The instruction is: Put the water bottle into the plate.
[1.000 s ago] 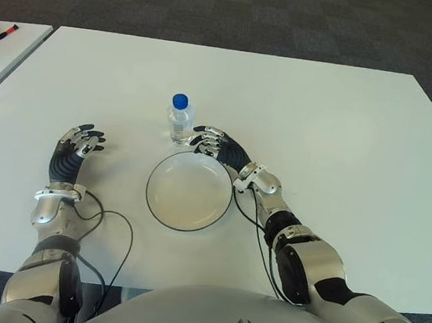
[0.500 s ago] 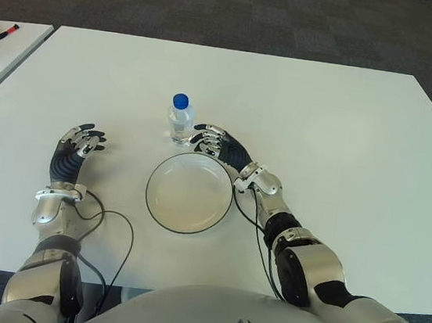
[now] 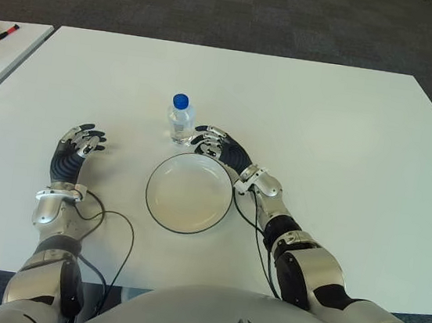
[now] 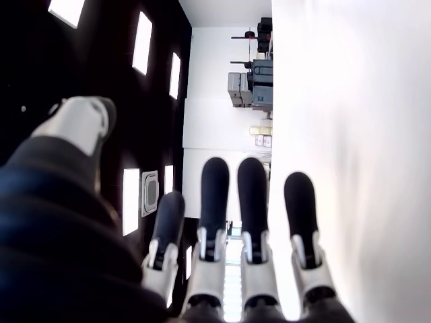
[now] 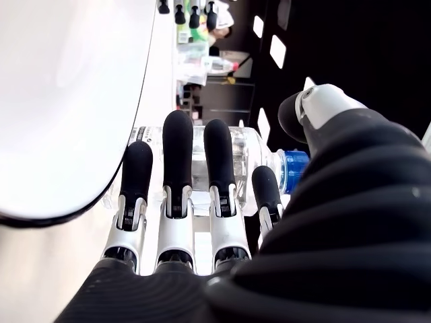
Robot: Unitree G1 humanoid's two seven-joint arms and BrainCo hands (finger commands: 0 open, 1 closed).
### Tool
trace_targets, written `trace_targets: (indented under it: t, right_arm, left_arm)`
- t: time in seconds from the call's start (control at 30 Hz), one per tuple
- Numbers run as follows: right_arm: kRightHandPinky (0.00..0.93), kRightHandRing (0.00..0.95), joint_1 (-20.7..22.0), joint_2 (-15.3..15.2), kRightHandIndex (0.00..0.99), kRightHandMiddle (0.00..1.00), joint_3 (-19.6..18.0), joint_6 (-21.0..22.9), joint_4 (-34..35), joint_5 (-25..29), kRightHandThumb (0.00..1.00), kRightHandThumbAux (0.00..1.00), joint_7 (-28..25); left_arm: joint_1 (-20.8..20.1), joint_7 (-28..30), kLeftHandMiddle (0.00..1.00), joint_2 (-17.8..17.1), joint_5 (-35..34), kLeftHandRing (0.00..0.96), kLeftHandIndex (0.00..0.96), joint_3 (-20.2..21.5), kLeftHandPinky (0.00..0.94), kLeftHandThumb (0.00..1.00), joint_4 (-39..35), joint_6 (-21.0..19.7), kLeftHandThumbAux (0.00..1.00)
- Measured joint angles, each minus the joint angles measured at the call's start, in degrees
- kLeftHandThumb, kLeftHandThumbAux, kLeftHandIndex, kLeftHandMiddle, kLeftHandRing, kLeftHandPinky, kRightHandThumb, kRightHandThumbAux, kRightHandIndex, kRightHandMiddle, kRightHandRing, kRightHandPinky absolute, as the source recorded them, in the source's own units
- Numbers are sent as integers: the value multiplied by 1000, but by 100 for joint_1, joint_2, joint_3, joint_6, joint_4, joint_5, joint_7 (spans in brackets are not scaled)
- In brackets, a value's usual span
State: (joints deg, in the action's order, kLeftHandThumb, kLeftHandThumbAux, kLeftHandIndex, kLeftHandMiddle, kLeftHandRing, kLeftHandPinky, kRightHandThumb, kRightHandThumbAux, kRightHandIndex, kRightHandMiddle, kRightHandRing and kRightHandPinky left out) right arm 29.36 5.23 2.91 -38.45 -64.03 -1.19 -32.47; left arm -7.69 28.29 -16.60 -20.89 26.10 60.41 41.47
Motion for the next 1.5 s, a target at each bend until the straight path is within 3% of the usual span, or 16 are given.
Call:
trace_targets:
  t: [0.77, 1.3, 1.5]
  right_arm:
    - [460, 408, -22, -7, 165, 358, 37, 80, 59, 21, 73, 615, 30]
    - [381, 366, 75, -12, 155, 330, 80, -33, -184, -133, 97, 627, 556]
    - [358, 341, 332, -49, 135, 301, 173, 17, -416, -375, 104, 643, 920]
  left_arm:
    - [-4, 24, 386, 41, -2, 397, 285, 1, 411, 231, -50, 53, 649]
    - [-35, 36, 390, 29, -3, 397, 284, 5, 413, 254, 15, 32, 640]
    - [-54, 37, 389, 12, 0, 398, 286, 9, 409, 250, 80, 3, 637]
